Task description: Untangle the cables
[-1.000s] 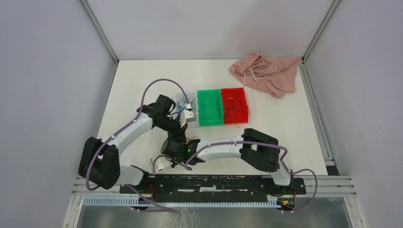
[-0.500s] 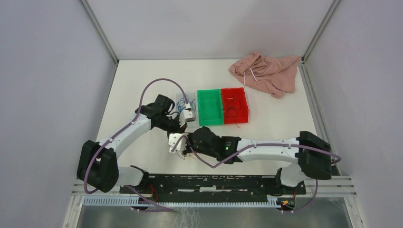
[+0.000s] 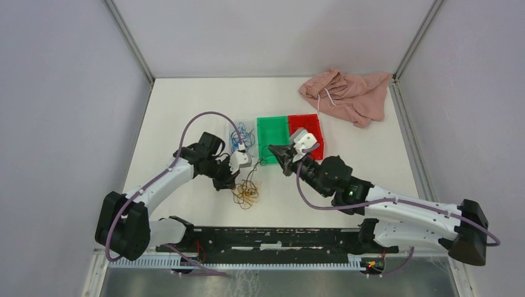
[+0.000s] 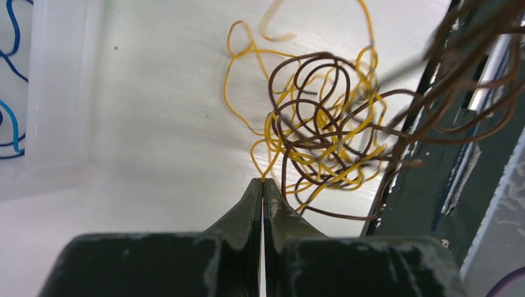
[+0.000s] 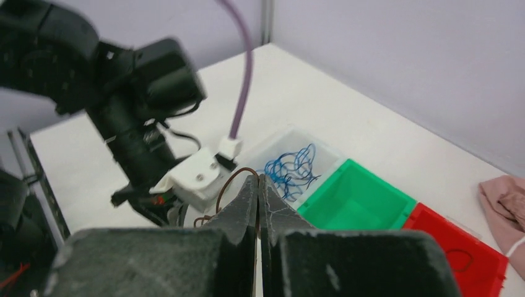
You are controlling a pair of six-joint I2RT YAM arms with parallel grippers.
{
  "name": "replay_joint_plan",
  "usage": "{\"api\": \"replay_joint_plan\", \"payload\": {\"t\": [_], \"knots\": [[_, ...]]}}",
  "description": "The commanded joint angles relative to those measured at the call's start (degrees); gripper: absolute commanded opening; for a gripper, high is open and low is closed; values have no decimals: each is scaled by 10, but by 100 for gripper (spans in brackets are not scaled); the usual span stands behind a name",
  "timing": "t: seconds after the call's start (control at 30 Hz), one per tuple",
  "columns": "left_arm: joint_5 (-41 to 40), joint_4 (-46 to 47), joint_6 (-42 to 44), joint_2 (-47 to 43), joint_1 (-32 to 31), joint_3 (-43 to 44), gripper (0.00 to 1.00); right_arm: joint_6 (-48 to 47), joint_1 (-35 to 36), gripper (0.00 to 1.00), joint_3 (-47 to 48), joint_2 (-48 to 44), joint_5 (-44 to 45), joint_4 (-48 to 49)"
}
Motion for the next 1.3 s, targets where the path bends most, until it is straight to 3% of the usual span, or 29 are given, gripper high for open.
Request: {"api": "replay_joint_plan", "payload": {"t": [0.0,0.17,0.4,0.47,0.5,0.6,0.7,0.87,1.03,1.1,1.27], "knots": [[-69,32,39,-35,-3,-31,3,40,-19,0,9,-72,57,13],[-147,53,75,-63,-2,-69,3,27,-41,0,31,-134,94,-30],[-202,83,87,-106,-3,-94,6,23,-56,0,113,-155,63,-120],[-202,71,92,-119,-3,-89,19,29,-56,0,140,-147,38,-157],[-198,58,95,-126,-2,-84,31,32,-56,0,152,-142,26,-174],[-171,7,106,-148,-3,-60,77,43,-57,0,171,-124,-18,-213],[-131,-46,122,-179,-2,-18,95,56,-58,0,174,-107,-49,-233],[-83,-160,169,-203,-2,54,100,66,-57,0,172,-73,-86,-250],[-60,-191,179,-213,-2,85,99,70,-57,0,171,-37,-107,-246],[-43,-166,154,-217,-2,95,100,75,-57,0,176,-27,-116,-247],[40,23,-51,-228,-3,133,95,98,-57,0,180,-12,-145,-233]]}}
